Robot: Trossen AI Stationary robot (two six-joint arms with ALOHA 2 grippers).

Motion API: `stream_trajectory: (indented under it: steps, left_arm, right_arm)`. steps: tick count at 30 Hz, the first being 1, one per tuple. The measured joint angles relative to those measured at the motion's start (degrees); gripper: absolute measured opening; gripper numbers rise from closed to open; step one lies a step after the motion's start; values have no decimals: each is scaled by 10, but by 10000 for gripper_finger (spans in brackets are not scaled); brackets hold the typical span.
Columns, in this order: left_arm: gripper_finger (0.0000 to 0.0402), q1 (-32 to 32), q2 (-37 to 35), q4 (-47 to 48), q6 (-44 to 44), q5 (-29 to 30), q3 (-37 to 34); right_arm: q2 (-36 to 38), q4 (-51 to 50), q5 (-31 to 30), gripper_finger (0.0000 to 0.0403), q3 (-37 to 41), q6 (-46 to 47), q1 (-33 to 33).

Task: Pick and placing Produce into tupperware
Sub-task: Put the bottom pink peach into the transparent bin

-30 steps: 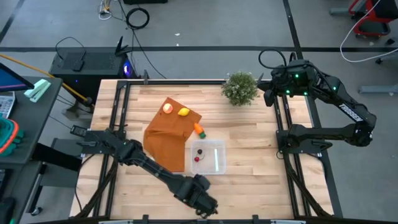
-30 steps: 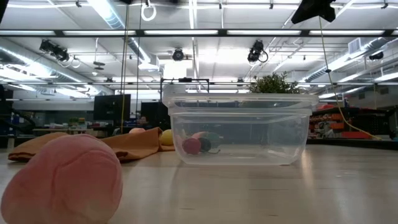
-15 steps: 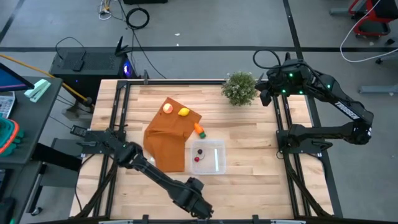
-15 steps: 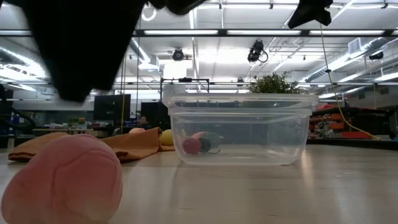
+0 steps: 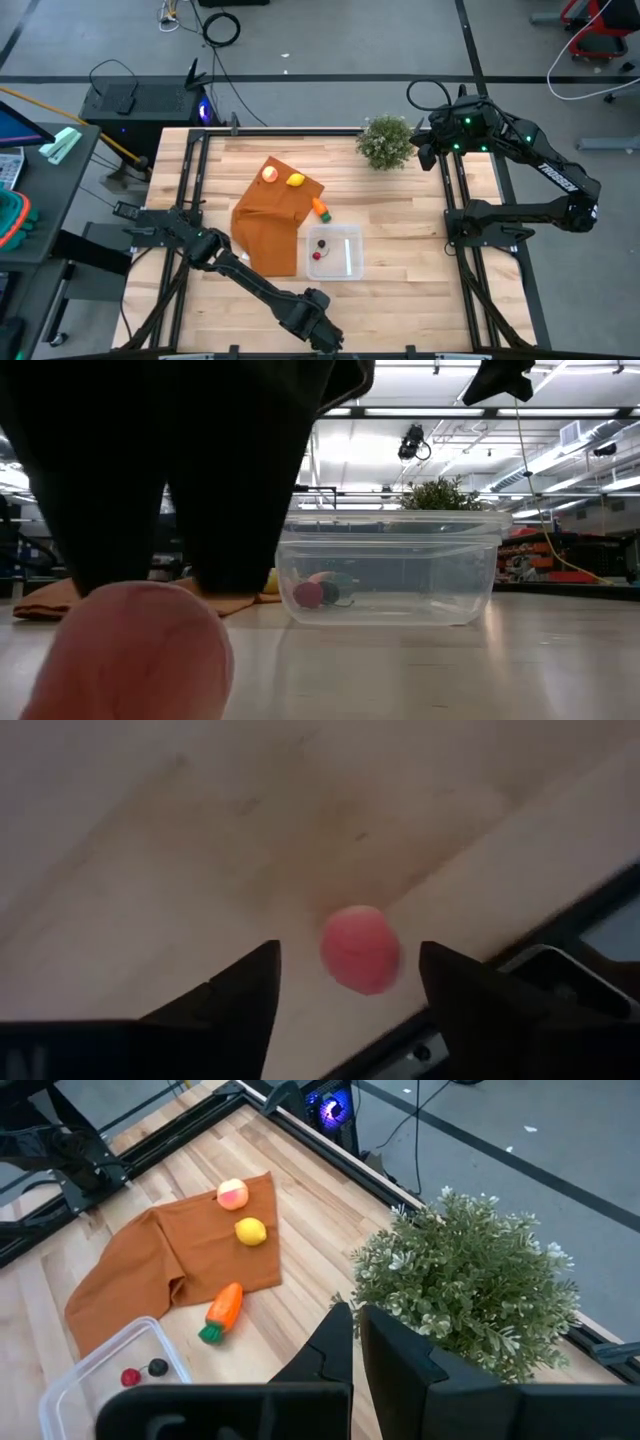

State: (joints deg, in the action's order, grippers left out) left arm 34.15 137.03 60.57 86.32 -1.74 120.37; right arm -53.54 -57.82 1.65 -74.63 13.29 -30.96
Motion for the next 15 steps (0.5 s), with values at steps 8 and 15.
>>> stream_trajectory:
  steps: [8, 15]
  left_arm:
    - [280, 0, 0, -15, -4, 0, 1]
    - [284, 0, 6, -22, -6, -2, -2]
  right_arm:
    - [0, 0, 0, 1, 0, 0, 0]
    - [0, 0, 0, 1, 0, 1, 0]
